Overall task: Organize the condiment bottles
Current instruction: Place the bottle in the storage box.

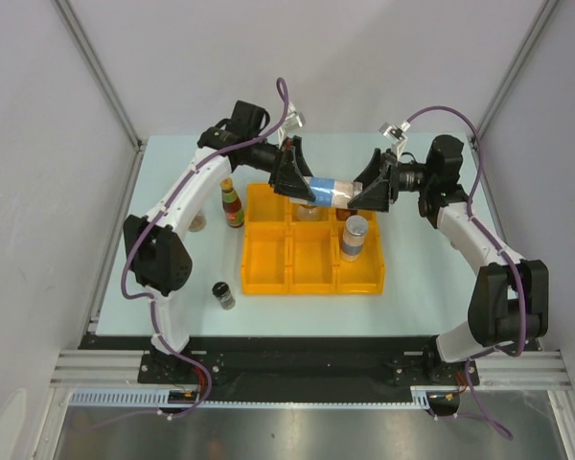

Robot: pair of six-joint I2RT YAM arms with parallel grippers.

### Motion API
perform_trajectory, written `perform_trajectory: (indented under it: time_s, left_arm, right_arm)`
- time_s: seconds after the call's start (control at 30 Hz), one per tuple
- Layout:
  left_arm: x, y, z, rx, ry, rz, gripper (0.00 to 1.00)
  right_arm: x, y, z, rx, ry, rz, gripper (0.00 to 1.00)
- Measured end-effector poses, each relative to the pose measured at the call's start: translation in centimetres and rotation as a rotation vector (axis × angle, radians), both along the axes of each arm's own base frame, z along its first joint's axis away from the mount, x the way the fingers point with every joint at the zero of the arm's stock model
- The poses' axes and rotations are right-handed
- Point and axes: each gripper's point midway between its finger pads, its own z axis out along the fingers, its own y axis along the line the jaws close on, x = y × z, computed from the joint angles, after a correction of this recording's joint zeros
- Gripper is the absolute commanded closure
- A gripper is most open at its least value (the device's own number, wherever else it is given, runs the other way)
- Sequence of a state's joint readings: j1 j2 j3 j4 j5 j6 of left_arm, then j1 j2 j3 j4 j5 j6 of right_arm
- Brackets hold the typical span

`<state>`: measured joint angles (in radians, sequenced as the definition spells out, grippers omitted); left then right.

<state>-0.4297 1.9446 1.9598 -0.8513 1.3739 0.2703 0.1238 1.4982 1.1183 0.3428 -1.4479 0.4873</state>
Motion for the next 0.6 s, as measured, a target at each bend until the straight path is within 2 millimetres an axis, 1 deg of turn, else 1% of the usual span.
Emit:
perform_trajectory:
  time_s: [0.13, 0.2, 0.27, 0.3, 0.37, 0.6]
  left_arm:
    - [0.0, 0.0, 0.1, -0.002, 0.002, -0.001, 1.00]
    - [0.0, 0.0, 0.1, -0.001, 0.005, -0.001, 1.00]
    - [0.0, 0.0, 0.0, -0.001, 0.005, -0.001, 1.00]
    - [0.0, 0.0, 0.1, -0.003, 0.006, -0.002, 1.00]
    - [-0.1, -0.1, 0.2, -0.007, 0.005, -0.006, 1.00]
    - [-0.2, -0.2, 0.4, -0.012, 0.011, -0.012, 1.00]
  right_arm:
    - [-0.2, 0.5, 0.5, 0.014, -0.007, 0.005, 0.07]
    - [-0.3, 0.6, 0.7, 0.019, -0.013, 0.009, 0.13]
    - [-0.4, 0.8, 0.9, 0.022, -0.020, 0.012, 0.16]
    - [-0.3, 0.9, 0.9, 0.024, -0.022, 0.011, 0.21]
    - [-0.3, 1.0, 1.0, 0.026, -0.024, 0.009, 0.28]
    - [-0.1, 1.4, 0.6, 0.027, -0.012, 0.006, 0.31]
